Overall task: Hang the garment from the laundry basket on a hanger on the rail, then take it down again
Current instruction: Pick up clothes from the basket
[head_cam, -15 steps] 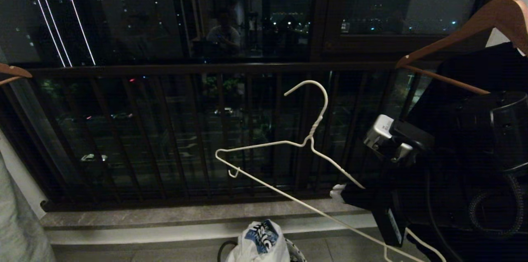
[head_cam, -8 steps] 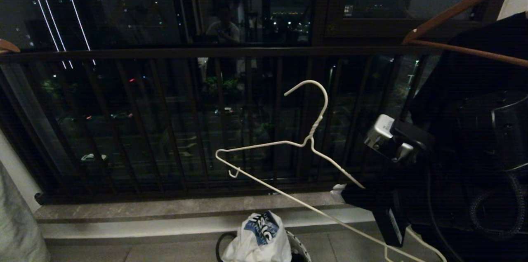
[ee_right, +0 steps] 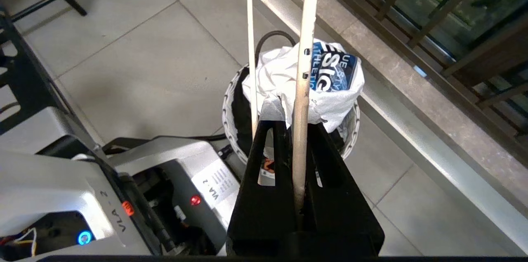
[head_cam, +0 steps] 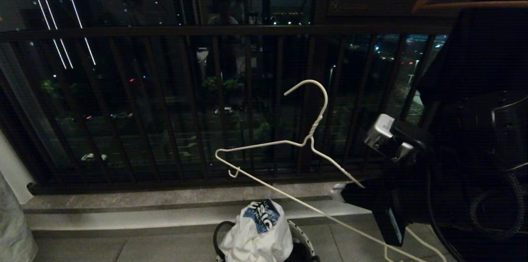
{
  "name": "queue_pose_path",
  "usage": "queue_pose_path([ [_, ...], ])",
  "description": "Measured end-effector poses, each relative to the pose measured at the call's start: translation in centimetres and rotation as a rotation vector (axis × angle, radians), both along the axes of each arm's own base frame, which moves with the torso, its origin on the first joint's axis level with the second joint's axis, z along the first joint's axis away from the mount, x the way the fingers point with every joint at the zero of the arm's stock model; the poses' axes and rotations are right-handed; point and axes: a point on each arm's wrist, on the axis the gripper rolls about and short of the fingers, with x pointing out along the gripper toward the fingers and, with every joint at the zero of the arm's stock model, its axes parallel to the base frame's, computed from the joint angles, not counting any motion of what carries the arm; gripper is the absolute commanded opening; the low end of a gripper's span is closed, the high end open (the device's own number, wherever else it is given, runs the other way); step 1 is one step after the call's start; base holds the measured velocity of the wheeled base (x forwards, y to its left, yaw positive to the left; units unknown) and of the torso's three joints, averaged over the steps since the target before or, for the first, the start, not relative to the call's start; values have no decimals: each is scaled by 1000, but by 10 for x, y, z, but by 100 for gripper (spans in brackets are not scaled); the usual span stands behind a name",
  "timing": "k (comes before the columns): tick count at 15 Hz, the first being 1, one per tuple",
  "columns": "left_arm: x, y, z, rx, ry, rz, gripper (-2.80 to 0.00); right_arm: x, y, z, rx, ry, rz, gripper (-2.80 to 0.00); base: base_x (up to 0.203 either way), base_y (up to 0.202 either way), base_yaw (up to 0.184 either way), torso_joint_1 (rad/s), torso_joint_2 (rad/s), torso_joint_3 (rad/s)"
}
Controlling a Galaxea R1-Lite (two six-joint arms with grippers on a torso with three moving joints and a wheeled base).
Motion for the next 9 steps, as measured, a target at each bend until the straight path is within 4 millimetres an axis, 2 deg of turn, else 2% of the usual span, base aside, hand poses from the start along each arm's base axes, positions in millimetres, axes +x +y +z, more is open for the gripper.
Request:
queue_pose_path([
  [9, 0, 0, 0, 0, 0, 0, -280, 0, 0, -1, 10, -17, 0, -280, 0, 0, 0, -151, 474, 319],
])
